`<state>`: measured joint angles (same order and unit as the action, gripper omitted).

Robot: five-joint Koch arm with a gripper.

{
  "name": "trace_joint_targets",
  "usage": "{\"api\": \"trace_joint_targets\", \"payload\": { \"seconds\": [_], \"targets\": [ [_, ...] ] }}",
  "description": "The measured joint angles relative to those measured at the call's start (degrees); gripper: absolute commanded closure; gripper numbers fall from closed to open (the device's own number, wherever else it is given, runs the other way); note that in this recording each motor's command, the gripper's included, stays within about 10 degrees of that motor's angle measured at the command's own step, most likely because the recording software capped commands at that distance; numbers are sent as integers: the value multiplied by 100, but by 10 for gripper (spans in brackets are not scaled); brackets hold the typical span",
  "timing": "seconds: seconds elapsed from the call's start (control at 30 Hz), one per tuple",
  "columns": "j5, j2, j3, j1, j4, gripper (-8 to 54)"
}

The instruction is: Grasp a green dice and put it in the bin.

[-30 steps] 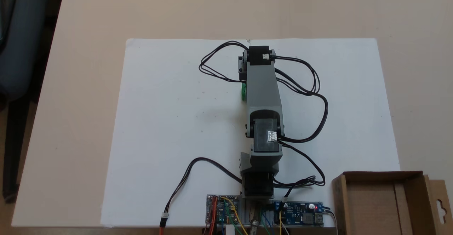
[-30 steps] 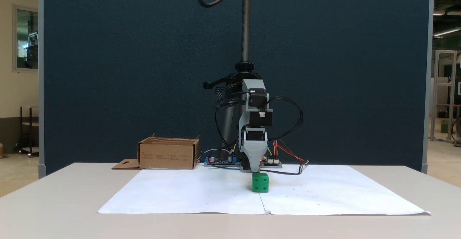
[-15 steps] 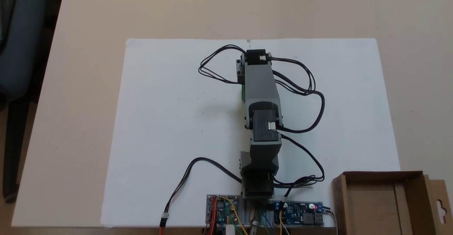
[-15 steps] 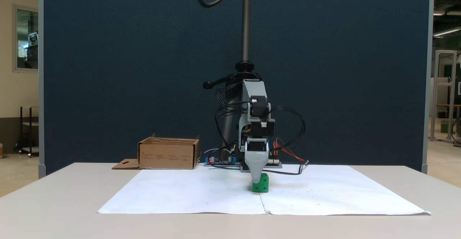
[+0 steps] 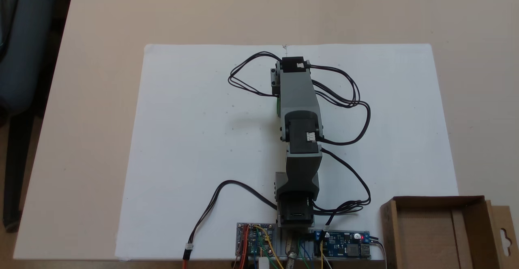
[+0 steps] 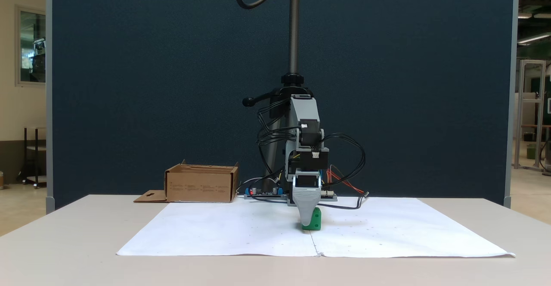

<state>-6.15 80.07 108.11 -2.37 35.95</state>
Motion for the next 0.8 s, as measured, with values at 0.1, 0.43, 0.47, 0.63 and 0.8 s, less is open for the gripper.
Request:
{"api": "trace_joint_targets", "payload": {
  "seconds": [0.1,0.43,0.47,0.63,0.8],
  "targets": [
    [0,-53,9,0,-44,25],
    [0,-62,9,0,-123,43],
    [0,-62,9,0,-123,43],
    [0,-141,9,0,-123,43],
    [-9,-158,9,0,-123,52]
  ]
}}
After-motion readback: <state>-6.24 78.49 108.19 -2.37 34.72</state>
